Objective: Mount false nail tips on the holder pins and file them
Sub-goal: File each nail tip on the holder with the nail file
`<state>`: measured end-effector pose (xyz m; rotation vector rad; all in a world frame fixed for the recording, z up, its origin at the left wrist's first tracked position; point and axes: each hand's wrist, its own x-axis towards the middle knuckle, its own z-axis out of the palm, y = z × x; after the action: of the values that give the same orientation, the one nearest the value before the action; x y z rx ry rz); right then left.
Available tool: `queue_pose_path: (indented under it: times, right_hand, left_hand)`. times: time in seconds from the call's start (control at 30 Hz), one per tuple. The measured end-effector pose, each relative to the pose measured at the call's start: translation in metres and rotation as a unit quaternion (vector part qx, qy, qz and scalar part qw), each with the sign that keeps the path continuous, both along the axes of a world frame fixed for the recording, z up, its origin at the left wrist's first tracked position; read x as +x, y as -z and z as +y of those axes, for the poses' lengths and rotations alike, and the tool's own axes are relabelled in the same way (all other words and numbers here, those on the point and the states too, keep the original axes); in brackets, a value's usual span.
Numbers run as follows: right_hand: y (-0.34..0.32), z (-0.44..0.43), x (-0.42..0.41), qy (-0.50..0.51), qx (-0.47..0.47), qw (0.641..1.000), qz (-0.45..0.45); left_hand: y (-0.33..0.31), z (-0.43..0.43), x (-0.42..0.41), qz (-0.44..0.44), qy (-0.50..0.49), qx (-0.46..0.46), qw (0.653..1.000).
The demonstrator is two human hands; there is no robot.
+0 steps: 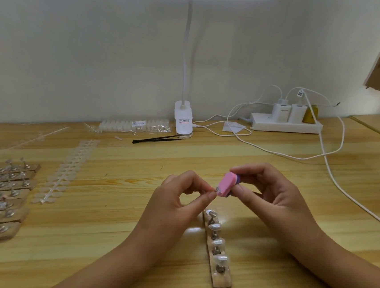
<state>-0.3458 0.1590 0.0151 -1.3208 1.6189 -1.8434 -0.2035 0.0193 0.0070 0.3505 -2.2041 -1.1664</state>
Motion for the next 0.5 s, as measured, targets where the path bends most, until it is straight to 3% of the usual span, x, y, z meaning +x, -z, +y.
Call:
queue_pose_path:
  times: [0.5]
  right_hand:
    - [-0.0078,0.0034,0.0004,-0.053,0.034,0.990,-0.122]
  left_hand:
    - [-0.0001,-0.0002,-0.0005,-0.002,0.003,0.010,1.000]
